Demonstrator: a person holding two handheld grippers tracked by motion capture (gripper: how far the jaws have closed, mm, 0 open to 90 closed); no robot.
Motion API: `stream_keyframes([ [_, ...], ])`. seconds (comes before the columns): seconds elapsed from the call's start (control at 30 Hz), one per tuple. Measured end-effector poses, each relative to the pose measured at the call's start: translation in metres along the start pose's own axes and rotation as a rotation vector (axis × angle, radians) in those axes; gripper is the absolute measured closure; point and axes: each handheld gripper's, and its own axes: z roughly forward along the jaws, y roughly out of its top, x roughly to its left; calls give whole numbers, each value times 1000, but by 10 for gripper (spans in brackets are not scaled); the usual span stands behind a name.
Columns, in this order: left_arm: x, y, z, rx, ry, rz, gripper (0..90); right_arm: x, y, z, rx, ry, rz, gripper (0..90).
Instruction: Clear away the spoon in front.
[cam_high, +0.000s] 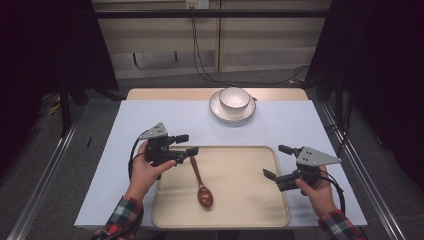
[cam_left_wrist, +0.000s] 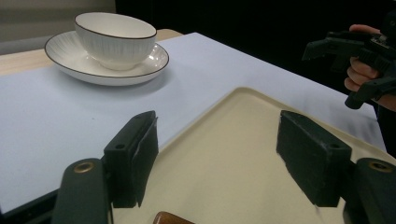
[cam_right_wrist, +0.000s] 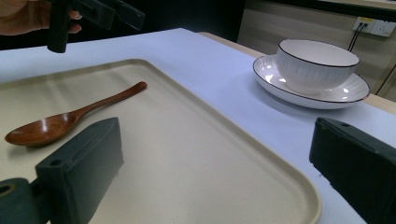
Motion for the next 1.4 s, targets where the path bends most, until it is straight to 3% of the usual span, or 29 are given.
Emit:
stream_keyframes([
  [0.47, 6, 3, -14, -35, 13, 29, 203, -2, 1, -2, 2, -9, 5, 24],
  [0.9, 14, 3, -30, -72, 30, 26, 169, -4, 1, -4, -1, -23, 9, 23],
  [1.4, 27, -1, -52, -96, 92, 17, 122, -7, 1, -7, -10, -28, 13, 22],
])
